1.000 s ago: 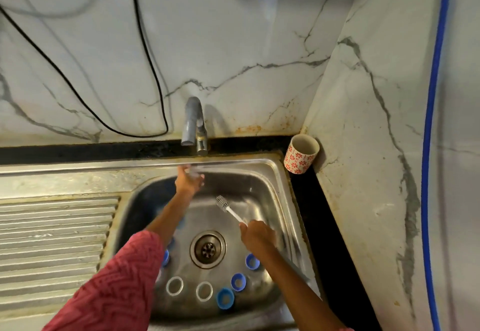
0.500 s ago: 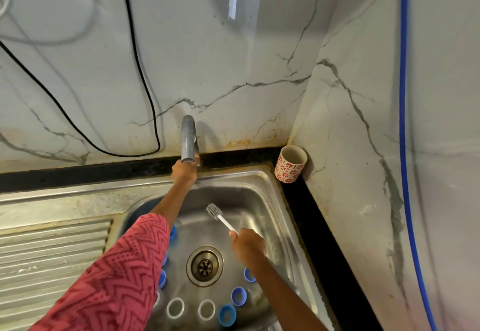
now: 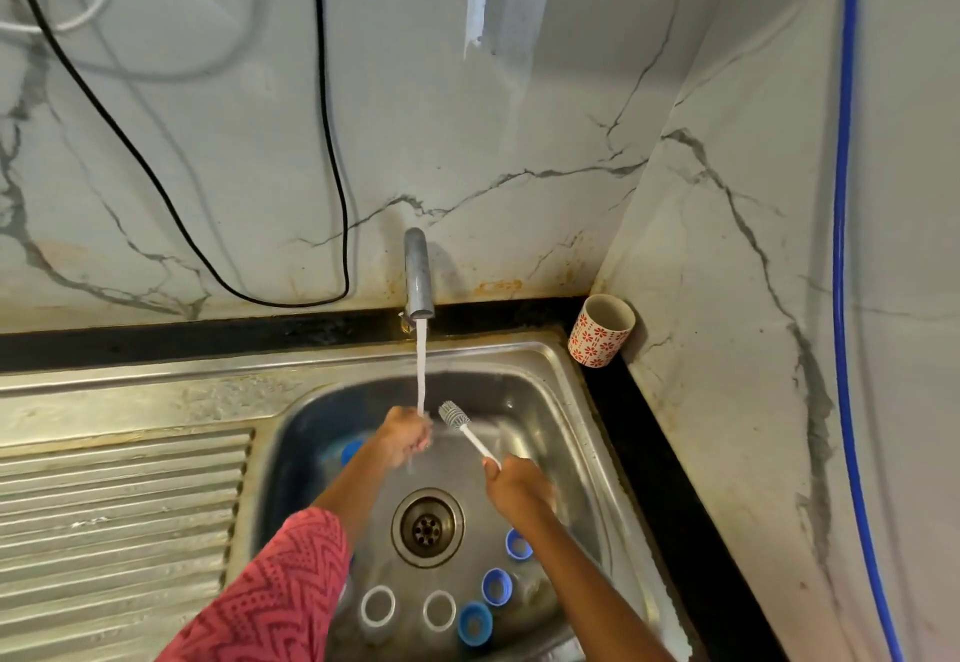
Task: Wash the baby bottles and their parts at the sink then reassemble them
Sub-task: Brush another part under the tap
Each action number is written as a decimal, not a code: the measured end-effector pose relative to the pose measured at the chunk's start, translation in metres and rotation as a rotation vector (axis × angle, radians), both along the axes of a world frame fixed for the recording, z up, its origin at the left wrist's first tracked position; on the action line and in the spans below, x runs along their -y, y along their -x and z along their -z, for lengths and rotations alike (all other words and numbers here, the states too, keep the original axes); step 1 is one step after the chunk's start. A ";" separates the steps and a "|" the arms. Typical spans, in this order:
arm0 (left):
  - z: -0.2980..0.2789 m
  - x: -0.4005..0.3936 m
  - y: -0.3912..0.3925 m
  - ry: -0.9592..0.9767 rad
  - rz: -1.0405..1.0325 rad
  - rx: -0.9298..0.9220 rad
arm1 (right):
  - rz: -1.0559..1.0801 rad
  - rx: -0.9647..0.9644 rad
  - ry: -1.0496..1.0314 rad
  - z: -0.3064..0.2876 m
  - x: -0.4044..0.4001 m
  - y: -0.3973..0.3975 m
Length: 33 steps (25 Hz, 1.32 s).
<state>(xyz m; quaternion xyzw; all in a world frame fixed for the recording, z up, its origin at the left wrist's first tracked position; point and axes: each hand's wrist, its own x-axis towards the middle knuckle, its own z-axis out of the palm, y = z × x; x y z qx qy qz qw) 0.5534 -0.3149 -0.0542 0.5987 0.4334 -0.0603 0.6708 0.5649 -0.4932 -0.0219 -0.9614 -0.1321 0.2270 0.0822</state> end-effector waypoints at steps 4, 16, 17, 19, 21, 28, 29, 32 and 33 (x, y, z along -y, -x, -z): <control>-0.006 0.013 0.013 0.091 -0.128 0.241 | 0.038 0.003 0.015 -0.002 0.013 0.005; -0.016 0.015 0.000 0.141 -0.092 0.122 | 0.043 0.009 0.028 -0.007 0.018 0.017; -0.019 0.011 -0.003 0.158 -0.110 0.073 | 0.035 0.010 0.024 -0.006 0.017 0.017; -0.024 0.002 -0.012 0.161 -0.142 0.026 | 0.015 0.001 0.010 -0.006 0.014 0.018; -0.032 -0.011 -0.019 0.134 -0.195 0.042 | -0.005 -0.015 -0.007 -0.005 0.008 0.017; -0.071 -0.051 -0.046 -0.344 -0.181 0.213 | -0.138 -0.053 0.014 0.003 -0.021 0.018; -0.076 -0.048 -0.048 -0.409 -0.131 0.205 | -0.142 -0.045 0.014 0.002 -0.022 0.016; -0.073 -0.042 -0.052 -0.511 -0.056 0.168 | -0.120 -0.021 0.016 0.000 -0.014 0.008; -0.072 -0.041 -0.053 -0.506 -0.036 0.158 | -0.115 -0.015 0.017 0.000 -0.009 0.006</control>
